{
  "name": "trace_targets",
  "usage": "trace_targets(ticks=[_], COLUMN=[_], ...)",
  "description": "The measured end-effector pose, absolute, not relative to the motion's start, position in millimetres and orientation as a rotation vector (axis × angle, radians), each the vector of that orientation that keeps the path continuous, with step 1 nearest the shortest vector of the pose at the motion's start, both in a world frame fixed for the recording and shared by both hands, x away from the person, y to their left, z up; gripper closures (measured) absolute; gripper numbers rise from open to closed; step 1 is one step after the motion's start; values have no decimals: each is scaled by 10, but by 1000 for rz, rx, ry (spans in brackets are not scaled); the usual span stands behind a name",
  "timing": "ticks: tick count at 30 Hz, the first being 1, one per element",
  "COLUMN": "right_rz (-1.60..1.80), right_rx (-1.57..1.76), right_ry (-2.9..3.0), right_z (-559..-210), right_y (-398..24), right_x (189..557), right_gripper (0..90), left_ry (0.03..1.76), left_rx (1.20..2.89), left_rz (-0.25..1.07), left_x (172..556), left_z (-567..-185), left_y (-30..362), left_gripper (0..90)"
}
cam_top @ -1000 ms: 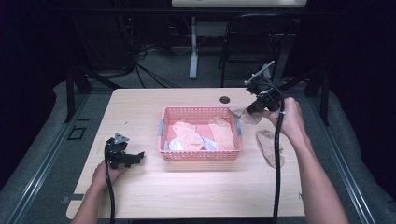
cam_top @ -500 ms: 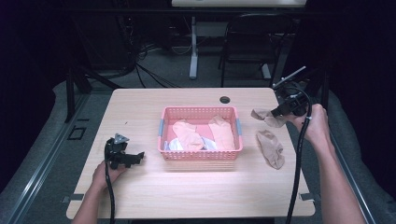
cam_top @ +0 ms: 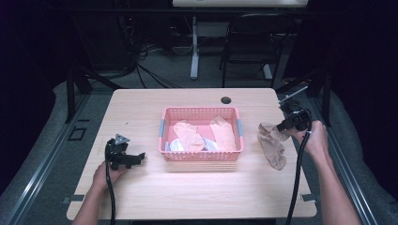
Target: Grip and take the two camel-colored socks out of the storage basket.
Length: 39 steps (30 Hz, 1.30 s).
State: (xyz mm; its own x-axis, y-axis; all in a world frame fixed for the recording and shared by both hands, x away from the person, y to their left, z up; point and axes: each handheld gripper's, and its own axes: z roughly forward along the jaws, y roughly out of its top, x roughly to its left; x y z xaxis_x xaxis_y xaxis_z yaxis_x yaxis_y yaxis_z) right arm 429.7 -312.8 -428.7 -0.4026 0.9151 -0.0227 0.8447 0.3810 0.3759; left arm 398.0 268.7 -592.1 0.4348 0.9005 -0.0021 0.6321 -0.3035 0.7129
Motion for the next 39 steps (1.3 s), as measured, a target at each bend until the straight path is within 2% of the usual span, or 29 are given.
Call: trace_targets(ticks=[10, 16, 23, 26, 31, 39], right_rz=[412, 386, 433, 441, 461, 438], right_rx=[1641, 1652, 1658, 1657, 1671, 1722], right_ry=[2470, 2538, 2544, 2512, 2492, 2465], right_z=[-4835, -4934, -4910, -4867, -4842, -4981], right_y=[-3069, -3056, -3080, -3106, -3200, -3471], right_x=[4330, 4341, 4300, 4270, 4195, 4007], right_gripper=[857, 831, 735, 635, 406, 187], left_ry=[1283, 1284, 1282, 1284, 1283, 1284], left_rx=[2045, 2046, 2045, 2045, 2045, 2045], left_rz=[537, 535, 536, 534, 534, 535], left_x=[3981, 3981, 3982, 3981, 3982, 3981], left_z=[-5921, -5921, -5921, -5921, -5921, -5921], left_y=[2688, 2688, 2688, 2688, 2688, 2688], left_gripper=[0, 0, 0, 0, 0, 0])
